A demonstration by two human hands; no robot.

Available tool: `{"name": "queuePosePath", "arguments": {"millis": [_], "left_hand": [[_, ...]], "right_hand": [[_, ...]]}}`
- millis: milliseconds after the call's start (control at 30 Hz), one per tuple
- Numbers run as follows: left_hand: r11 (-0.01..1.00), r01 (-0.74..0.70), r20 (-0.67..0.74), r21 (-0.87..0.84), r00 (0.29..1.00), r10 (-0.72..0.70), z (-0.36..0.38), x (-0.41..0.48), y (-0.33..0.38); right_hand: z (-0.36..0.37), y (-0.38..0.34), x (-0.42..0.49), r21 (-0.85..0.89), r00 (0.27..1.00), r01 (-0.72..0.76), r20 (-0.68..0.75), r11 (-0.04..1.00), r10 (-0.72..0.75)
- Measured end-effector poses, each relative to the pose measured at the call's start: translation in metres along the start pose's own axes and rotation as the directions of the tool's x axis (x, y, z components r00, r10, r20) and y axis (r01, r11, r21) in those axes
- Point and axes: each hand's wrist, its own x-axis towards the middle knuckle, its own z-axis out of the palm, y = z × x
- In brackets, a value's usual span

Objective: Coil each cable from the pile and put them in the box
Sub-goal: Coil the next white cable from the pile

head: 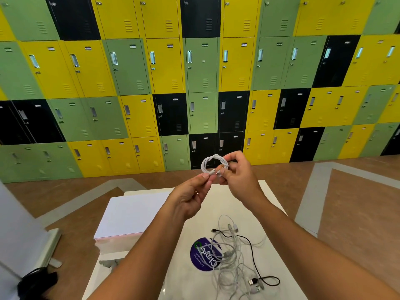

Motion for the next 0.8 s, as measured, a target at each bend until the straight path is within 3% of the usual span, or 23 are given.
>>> {"name": "queuePosePath", "arguments": {"millis": [100, 300, 500, 633, 800], "left_hand": [[0.998, -0.038, -0.005, 0.052, 0.999, 0.038, 0.000, -0.001, -0.006], [0.888, -0.232, -0.067, 0.396, 0.957, 0.281, -0.002, 0.005, -0.012], [0.851, -0.309, -0.031, 0.425, 0.934, 0.355, 0.002, 0.004, -0.010], [0.828, -0.296, 0.021, 0.476, 0.945, 0.326, 0.001, 0.002, -0.006], [0.865, -0.262, 0.111, 0.428, 0.965, 0.237, -0.002, -0.003, -0.004]], "right_hand": [[0.000, 0.000, -0.003, 0.052, 0.999, -0.041, 0.015, 0.998, 0.041], [0.000, 0.004, -0.007, 0.206, 0.990, -0.138, 0.055, 0.969, 0.129], [0.001, 0.005, -0.008, 0.220, 0.989, -0.141, 0.065, 0.965, 0.130], [-0.001, 0.005, -0.006, 0.259, 0.982, -0.186, 0.084, 0.948, 0.169], [-0.001, 0.007, -0.003, 0.324, 0.975, -0.207, -0.007, 0.923, 0.222]]}}
